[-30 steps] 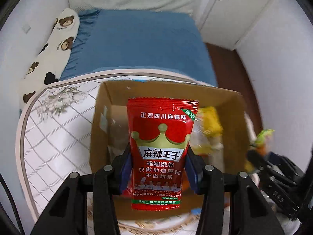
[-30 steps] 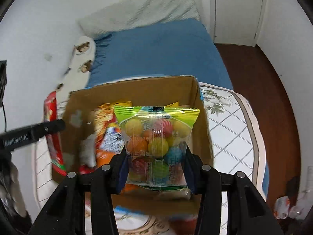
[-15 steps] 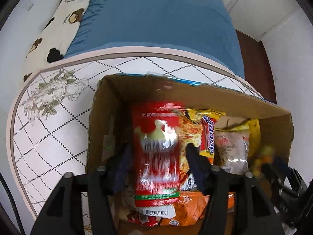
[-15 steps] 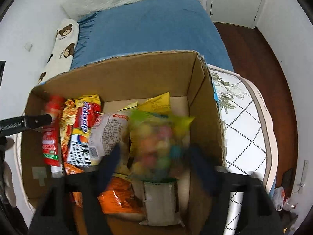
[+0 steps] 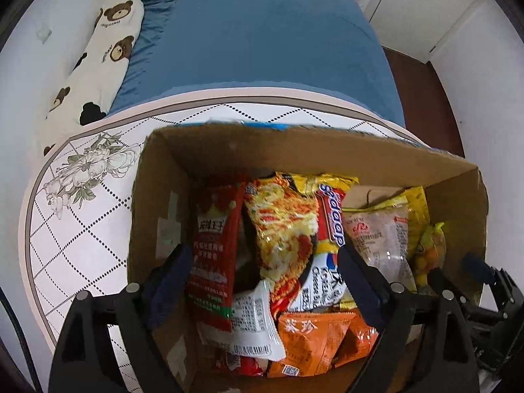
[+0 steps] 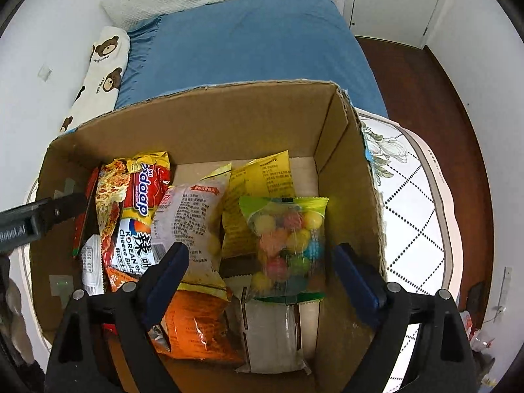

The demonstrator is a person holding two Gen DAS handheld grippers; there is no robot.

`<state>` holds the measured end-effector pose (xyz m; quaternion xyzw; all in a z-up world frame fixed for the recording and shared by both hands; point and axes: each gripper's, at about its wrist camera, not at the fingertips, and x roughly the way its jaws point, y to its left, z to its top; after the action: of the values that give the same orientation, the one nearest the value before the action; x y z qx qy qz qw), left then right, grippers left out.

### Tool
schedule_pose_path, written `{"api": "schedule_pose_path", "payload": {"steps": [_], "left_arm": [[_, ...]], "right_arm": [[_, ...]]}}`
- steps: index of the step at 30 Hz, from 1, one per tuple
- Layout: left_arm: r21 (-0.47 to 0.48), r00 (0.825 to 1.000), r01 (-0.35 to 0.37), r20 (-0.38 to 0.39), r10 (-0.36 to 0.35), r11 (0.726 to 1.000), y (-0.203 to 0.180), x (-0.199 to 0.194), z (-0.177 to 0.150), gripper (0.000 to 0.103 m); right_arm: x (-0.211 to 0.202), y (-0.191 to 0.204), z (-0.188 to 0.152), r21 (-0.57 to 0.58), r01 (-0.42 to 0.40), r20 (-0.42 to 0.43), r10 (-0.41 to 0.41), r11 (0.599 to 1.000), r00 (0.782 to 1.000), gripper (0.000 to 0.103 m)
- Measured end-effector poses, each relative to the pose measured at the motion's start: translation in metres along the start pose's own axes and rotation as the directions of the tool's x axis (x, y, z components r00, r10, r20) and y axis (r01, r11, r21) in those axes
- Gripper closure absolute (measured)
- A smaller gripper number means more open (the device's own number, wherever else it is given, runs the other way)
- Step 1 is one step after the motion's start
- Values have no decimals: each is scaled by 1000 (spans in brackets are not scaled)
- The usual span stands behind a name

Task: Organize snacks
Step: 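Lower both packets into the box, open both tools and lift away, then grasp the round yellow snack with left tool while right tool grasps brown jerky packet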

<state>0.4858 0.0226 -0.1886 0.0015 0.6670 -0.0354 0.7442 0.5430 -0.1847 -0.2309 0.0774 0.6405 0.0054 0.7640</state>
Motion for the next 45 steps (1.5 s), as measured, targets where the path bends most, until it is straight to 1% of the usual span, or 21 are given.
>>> {"api": "schedule_pose_path", "payload": {"steps": [4, 9, 14, 18, 24, 28, 32, 37, 40, 42, 45], "left_arm": [[24, 999, -16, 41, 15, 1000, -7, -9, -20, 12], [41, 996, -12, 87, 8, 999, -16, -26, -41, 12], [49, 990, 6, 142, -13, 999, -24, -46, -65, 12], [57, 979, 3, 203, -14, 998, -28, -71, -85, 12], [63, 954, 6, 300, -25, 998, -32, -112, -118, 12], [73, 936, 13, 350, -38, 997, -35, -138, -142, 12], [79, 923, 19, 382, -48, 997, -36, -157, -165, 12], [90, 908, 7, 417, -44, 996, -38, -177, -192, 12], [83, 898, 13, 437, -48, 996, -37, -188, -205, 12], [75, 896, 21, 442, -52, 997, -35, -191, -214, 12], [62, 898, 37, 435, -60, 997, -33, -191, -227, 12]], "right_arm": [[-8, 1, -9, -4, 11, 14, -11, 1000, 1000, 11], [-21, 5, -24, -17, 13, 32, -13, 1000, 999, 11], [-49, 11, -44, -37, 27, 93, -23, 999, 995, 11], [-76, 12, -60, -40, 20, 145, -14, 999, 989, 11], [-118, 12, -88, -43, 12, 216, -2, 999, 976, 11], [-146, 13, -110, -53, 11, 265, 4, 999, 964, 11], [-171, 14, -133, -60, 5, 303, 14, 998, 953, 11], [-197, 16, -162, -59, 0, 349, 21, 998, 937, 11], [-205, 15, -175, -47, -34, 352, 49, 998, 935, 11], [-209, 14, -184, -42, -49, 353, 61, 998, 933, 11], [-211, 10, -198, -28, -83, 339, 88, 996, 937, 11]]}}
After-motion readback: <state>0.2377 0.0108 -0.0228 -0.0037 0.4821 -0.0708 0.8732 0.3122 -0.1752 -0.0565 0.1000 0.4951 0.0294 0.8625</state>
